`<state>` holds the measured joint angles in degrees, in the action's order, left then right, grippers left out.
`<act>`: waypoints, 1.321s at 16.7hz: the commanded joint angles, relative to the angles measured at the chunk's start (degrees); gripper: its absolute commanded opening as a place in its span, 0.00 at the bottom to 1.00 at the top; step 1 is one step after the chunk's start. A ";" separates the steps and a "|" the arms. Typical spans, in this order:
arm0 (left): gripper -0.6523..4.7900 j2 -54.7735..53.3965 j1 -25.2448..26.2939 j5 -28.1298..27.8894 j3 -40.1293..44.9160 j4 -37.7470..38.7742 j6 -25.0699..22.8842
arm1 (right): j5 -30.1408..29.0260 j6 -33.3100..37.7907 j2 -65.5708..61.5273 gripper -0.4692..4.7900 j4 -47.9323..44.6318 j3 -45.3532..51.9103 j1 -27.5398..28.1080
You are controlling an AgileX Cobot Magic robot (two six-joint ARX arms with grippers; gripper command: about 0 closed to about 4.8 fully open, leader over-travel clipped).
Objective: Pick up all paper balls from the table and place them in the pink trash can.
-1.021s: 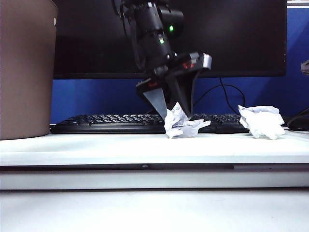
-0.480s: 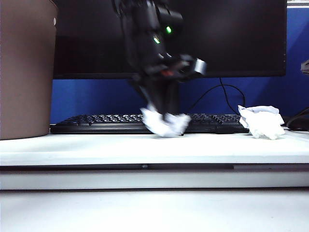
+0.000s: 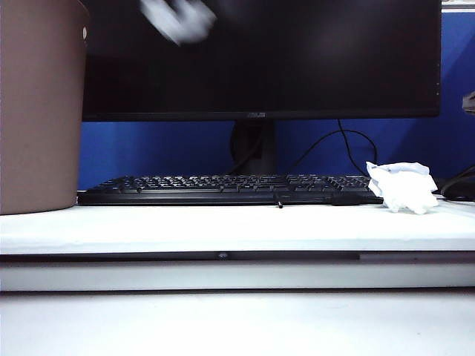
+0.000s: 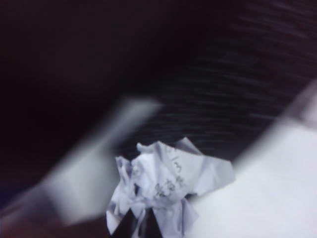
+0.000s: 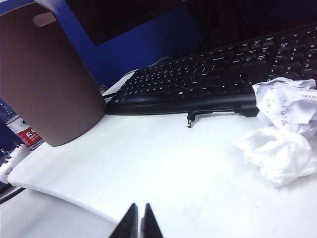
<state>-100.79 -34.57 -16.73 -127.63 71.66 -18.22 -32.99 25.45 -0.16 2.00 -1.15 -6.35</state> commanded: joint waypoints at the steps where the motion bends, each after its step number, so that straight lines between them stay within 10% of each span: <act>1: 0.11 5.16 3.80 -9.94 -0.83 1.22 -0.37 | -0.15 -0.17 0.09 0.13 -0.70 -0.50 0.00; 6: 0.13 6.43 15.61 -11.78 0.17 10.01 4.24 | -0.17 -0.15 0.09 0.13 -0.57 -0.50 0.00; 9: 0.69 6.43 15.67 -11.80 0.17 8.33 4.28 | -0.15 -0.15 0.09 0.13 -0.57 -0.50 0.00; 12: 0.71 6.43 15.67 -11.37 0.15 7.93 4.61 | -0.15 -0.15 0.09 0.13 -0.57 -0.50 0.00; 13: 0.76 6.40 15.61 -0.74 0.17 6.29 7.65 | -0.13 -0.17 0.09 0.13 -0.57 -0.50 0.00; 15: 0.75 5.16 12.20 22.62 0.28 2.27 9.14 | 0.07 -0.17 0.09 0.13 -0.57 -0.50 0.02; 22: 0.87 -14.10 -10.21 20.41 0.28 -4.00 -1.33 | -0.13 -0.15 0.09 0.26 -0.55 -0.50 0.00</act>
<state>-114.10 -44.25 3.40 -127.17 69.21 -18.52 -32.99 25.47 -0.16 2.07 -1.15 -6.35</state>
